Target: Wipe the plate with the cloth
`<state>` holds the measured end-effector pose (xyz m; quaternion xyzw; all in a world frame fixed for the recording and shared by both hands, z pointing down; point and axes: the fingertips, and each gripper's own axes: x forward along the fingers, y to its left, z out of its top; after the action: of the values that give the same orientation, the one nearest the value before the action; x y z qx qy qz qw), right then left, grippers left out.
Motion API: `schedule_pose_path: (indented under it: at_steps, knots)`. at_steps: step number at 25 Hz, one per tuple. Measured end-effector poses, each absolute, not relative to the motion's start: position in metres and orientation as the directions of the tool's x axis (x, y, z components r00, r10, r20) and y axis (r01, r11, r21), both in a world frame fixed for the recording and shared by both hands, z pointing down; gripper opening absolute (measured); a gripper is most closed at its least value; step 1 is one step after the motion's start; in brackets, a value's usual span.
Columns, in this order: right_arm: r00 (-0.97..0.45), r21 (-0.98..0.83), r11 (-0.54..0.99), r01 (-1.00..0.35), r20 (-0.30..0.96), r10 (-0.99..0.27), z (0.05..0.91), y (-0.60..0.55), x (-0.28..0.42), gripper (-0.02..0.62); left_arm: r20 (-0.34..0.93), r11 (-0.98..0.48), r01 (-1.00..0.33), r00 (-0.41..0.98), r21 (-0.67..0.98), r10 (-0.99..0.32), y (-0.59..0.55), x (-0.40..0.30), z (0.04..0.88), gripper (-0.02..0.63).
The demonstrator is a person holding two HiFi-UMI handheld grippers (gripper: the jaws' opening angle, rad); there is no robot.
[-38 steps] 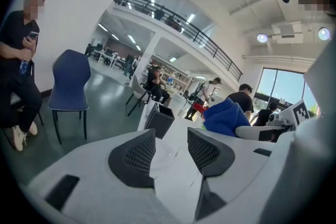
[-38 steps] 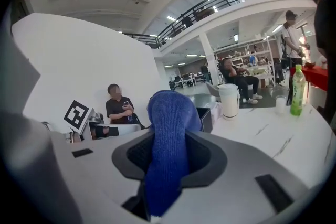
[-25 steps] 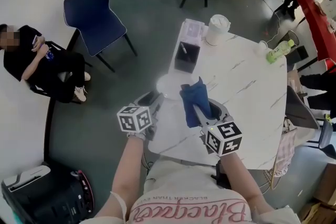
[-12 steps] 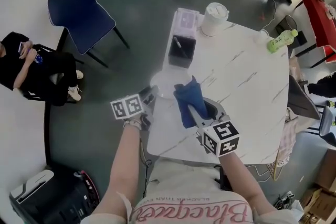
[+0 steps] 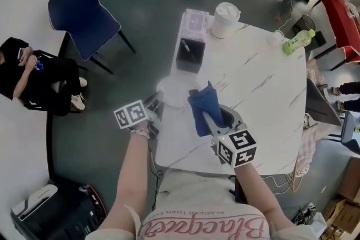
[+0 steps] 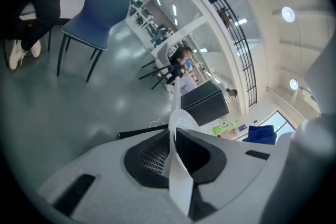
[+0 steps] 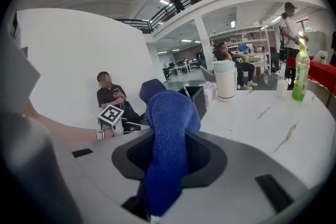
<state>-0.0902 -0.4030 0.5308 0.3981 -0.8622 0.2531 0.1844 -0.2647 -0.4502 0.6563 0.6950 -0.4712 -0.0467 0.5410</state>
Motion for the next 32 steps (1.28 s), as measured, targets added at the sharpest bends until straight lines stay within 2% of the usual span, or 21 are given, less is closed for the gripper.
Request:
schedule_pose_path:
  at_steps: [4, 17, 32]
  knots:
    - [-0.604, -0.278, 0.547, -0.79, 0.506, -0.615, 0.523, -0.406, -0.081, 0.115, 0.389, 0.01, -0.569, 0.549, 0.822, -0.739, -0.453, -0.263, 0.637, 0.021]
    - [-0.581, -0.245, 0.533, -0.81, 0.452, -0.677, 0.485, -0.388, -0.054, 0.115, 0.301, -0.093, -0.593, 0.53, 0.8, -0.793, -0.436, -0.246, 0.573, 0.018]
    - [-0.555, -0.238, 0.506, -0.829, 0.237, -0.798, 0.392, -0.361, -0.021, 0.115, 0.119, -0.296, -0.615, 0.541, 0.731, -0.833, -0.397, -0.192, 0.454, 0.018]
